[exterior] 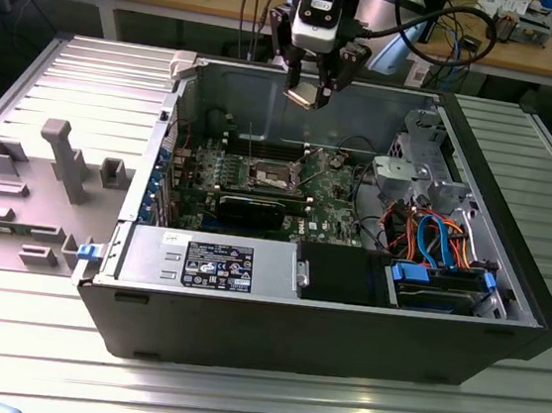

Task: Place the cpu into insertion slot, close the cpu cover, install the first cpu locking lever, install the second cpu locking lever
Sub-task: 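Place the cpu into insertion slot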

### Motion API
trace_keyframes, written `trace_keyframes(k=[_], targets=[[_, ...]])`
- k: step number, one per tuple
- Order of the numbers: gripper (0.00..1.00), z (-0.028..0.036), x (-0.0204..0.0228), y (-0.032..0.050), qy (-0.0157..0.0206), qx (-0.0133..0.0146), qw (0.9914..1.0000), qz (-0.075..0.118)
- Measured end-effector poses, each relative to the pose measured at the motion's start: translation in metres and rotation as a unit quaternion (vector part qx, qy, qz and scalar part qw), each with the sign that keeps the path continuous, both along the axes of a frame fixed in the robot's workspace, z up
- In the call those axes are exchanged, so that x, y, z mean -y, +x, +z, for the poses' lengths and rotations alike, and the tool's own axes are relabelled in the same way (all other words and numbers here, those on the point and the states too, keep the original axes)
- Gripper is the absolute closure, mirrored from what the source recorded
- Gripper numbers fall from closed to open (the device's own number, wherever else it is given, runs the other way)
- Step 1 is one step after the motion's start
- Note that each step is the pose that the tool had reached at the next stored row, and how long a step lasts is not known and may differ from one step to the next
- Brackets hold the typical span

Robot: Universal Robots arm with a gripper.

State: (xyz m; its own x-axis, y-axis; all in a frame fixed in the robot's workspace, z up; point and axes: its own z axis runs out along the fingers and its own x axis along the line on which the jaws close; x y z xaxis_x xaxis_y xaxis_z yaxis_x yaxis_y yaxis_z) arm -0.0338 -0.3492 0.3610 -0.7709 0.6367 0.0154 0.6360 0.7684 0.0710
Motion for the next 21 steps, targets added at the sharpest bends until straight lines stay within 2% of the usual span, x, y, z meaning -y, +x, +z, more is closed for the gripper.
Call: trace_keyframes(k=[12,18,21], targets=[[0.46,0.0000,0.0000,0.0000,0.0000,0.0000,1.00000,-0.002],[0.46,-0.0003,0.0000,-0.0001,-0.0001,0.0000,0.99988,-0.016],[0.46,-0.0005,0.0000,-0.0019,-0.0001,0.0000,0.99987,-0.016]])
